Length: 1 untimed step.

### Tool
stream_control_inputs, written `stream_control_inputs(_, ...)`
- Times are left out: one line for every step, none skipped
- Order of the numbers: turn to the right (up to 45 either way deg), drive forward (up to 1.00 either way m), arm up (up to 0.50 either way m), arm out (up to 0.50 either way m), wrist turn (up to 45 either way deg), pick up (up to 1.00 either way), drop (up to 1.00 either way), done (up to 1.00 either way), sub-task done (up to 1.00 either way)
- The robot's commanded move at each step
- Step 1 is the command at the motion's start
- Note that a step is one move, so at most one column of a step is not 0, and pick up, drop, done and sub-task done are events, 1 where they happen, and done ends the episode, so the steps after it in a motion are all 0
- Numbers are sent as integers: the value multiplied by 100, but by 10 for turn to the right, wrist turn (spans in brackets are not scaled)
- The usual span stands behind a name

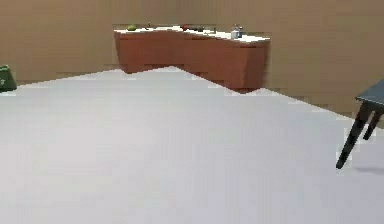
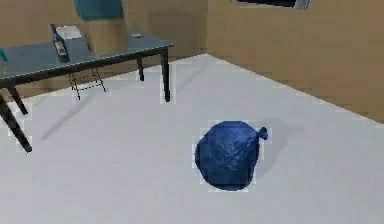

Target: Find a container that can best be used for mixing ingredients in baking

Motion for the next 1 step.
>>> stream_control_inputs(0,100,0,0,0,0,0,0,0)
